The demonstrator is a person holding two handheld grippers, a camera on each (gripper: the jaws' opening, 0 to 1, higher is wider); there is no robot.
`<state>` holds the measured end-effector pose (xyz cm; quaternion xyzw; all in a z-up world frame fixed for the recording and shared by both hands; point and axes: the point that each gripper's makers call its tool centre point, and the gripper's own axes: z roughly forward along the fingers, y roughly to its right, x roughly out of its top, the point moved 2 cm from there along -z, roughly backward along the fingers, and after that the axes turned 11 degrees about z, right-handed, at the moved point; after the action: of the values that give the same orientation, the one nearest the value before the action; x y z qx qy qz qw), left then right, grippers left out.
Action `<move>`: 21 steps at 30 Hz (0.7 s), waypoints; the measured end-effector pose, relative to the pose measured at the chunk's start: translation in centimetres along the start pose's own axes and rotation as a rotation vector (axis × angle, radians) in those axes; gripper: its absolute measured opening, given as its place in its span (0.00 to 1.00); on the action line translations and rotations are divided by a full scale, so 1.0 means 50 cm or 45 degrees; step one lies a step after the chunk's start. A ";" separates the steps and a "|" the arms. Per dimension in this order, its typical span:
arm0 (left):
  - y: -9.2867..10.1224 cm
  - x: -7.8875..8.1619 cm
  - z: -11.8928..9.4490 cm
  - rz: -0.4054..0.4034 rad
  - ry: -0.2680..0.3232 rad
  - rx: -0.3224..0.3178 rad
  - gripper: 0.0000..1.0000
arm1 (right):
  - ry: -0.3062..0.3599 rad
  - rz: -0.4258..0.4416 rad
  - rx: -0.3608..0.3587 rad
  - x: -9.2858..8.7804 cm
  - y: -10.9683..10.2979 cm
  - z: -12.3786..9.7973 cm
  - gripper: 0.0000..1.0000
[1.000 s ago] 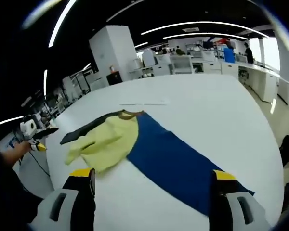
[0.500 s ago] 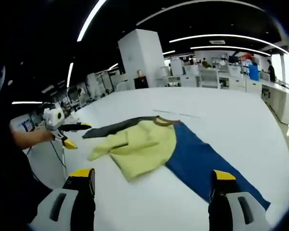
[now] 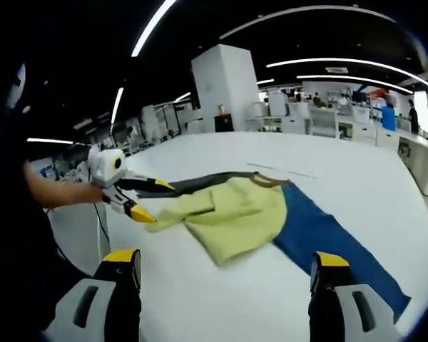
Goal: Fold the garment on the visible template until the final outline fits inside the template.
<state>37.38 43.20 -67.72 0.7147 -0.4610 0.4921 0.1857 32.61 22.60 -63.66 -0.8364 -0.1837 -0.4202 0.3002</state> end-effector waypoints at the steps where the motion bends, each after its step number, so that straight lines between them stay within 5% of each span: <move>1: 0.002 0.000 0.005 0.002 -0.005 -0.005 0.59 | -0.004 0.000 0.002 -0.003 -0.003 0.001 0.99; 17: 0.028 -0.018 0.100 0.203 -0.105 -0.107 0.37 | -0.016 -0.023 0.008 -0.031 -0.023 0.013 0.99; 21: 0.028 -0.039 0.117 0.296 -0.183 -0.122 0.36 | -0.038 -0.044 0.007 -0.039 -0.027 0.015 0.99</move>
<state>39.14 39.21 -72.31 0.6803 -0.5756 0.4353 0.1279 31.19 24.00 -65.12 -0.8385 -0.2037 -0.4121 0.2924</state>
